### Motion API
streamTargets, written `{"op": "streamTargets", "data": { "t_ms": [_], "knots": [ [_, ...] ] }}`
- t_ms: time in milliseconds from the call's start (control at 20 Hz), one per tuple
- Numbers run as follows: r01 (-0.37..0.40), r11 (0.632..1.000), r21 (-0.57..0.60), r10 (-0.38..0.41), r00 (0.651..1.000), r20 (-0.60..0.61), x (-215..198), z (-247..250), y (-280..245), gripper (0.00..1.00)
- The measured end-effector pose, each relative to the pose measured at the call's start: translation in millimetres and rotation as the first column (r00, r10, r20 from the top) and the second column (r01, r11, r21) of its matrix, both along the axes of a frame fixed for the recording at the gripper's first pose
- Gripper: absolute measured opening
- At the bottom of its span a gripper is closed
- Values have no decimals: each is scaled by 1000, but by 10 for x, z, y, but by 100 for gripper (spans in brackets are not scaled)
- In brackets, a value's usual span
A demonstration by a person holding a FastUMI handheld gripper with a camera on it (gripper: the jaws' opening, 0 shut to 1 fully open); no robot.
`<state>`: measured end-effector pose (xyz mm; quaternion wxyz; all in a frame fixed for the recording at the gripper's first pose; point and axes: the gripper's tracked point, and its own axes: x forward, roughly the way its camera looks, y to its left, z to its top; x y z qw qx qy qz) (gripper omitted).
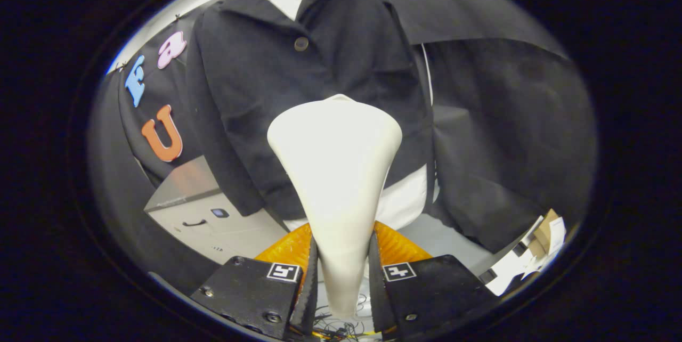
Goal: Iron the clothes twice with a garment steamer, once on the left side and once on the right side.
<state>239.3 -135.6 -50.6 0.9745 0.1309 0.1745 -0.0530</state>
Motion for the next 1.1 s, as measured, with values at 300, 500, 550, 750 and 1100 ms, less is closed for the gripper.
{"op": "streamTargets", "data": {
  "t_ms": [300,500,550,750,1100],
  "knots": [
    [23,1000,-19,-19,982,190,112,1204,-471,43],
    [-27,1000,-16,30,957,288,411,2077,-631,43],
    [-33,999,-28,40,949,312,494,2300,-680,43],
    [-64,997,-33,71,924,375,871,2973,-778,43],
    [-101,989,-107,134,921,365,1315,3367,-773,43]
  ]
}}
